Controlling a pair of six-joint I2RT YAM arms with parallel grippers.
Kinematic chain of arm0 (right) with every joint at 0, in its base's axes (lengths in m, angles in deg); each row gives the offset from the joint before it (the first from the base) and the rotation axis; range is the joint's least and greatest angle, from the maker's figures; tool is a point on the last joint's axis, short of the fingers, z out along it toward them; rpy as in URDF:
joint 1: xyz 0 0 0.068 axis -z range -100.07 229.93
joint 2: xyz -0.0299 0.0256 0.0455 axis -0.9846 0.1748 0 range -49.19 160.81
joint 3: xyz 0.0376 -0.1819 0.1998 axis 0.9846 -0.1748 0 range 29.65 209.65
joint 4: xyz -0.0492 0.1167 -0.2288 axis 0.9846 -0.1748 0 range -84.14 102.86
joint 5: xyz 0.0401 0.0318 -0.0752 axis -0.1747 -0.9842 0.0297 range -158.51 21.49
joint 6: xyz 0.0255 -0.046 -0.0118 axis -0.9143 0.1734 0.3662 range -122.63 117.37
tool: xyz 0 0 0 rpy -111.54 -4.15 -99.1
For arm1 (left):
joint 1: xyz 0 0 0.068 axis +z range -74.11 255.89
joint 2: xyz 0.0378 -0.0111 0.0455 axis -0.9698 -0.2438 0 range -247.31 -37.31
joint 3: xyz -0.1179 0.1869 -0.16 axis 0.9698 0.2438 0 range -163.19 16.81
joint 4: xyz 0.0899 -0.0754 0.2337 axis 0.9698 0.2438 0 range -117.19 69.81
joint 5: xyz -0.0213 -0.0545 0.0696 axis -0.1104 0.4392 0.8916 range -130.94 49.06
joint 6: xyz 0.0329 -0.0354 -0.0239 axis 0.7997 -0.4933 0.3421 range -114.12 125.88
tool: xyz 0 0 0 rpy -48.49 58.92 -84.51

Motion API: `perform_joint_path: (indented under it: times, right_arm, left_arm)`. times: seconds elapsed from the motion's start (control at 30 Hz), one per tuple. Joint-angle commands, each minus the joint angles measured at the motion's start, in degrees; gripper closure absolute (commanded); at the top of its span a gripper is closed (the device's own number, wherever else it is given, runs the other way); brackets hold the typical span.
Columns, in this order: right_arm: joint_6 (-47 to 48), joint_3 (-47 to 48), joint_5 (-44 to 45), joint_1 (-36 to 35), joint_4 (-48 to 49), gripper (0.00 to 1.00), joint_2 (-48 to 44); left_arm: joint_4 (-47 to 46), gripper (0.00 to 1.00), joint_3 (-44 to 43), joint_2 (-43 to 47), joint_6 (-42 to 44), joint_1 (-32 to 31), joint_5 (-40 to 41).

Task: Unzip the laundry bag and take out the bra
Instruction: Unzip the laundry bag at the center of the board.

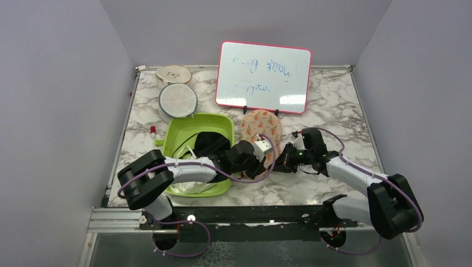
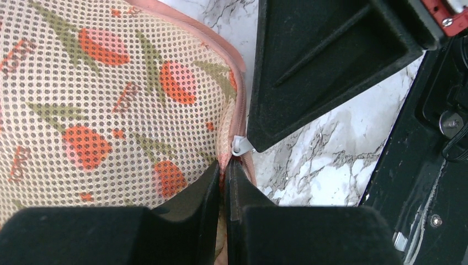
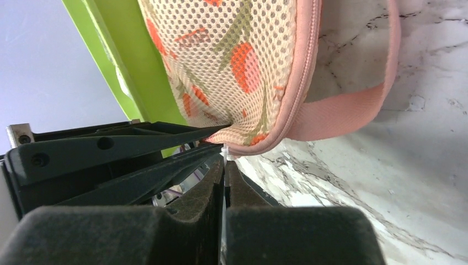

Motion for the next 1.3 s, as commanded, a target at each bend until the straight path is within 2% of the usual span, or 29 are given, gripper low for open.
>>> perform_joint_path:
  times: [0.0, 0.17, 0.43, 0.57, 0.67, 0.77, 0.87, 1.1, 1.2, 1.27]
  right_arm:
    - [7.2, 1.0, -5.5, 0.2, 5.1, 0.99, 5.4]
    - [14.8, 1.4, -6.3, 0.2, 3.3, 0.95, 8.5]
    - [24.8, 5.2, -1.8, -1.1, -5.0, 0.7, 5.4]
    - [26.6, 8.2, 7.8, -6.1, -10.3, 0.59, 2.5]
    - [26.9, 10.0, 15.8, -11.5, -12.1, 0.58, 2.0]
    - [26.7, 9.9, 24.1, -16.5, -10.4, 0.57, 0.1]
    - [29.5, 8.9, 30.1, -18.5, -7.0, 0.55, -2.6]
    - [47.5, 5.9, 29.4, -18.8, 2.2, 0.52, -9.9]
    - [60.6, 3.4, 24.1, -19.3, 5.5, 0.51, -16.0]
    - [65.8, 2.4, 21.5, -19.7, 7.3, 0.5, -19.7]
  left_arm:
    - [-1.8, 1.0, 0.7, 0.3, -2.7, -0.5, -3.7]
    - [-2.9, 1.0, 1.4, 0.3, -3.8, -0.6, -3.5]
    - [-2.9, 1.0, 2.5, 1.0, -5.1, 0.7, -3.9]
    - [-2.9, 1.0, 3.0, 1.0, -5.3, 1.8, -4.9]
    - [-2.9, 1.0, 3.3, 1.1, -5.5, 3.1, -6.0]
    - [-3.4, 1.0, 4.4, 2.0, -6.5, 5.2, -7.6]
    - [-4.4, 1.0, 5.5, 2.8, -7.5, 7.1, -9.7]
    - [-7.9, 1.0, 7.6, 2.8, -10.6, 9.8, -14.0]
    - [-9.3, 1.0, 7.7, 2.3, -11.8, 10.3, -15.5]
    - [-10.1, 1.0, 7.7, 1.9, -12.4, 10.5, -16.3]
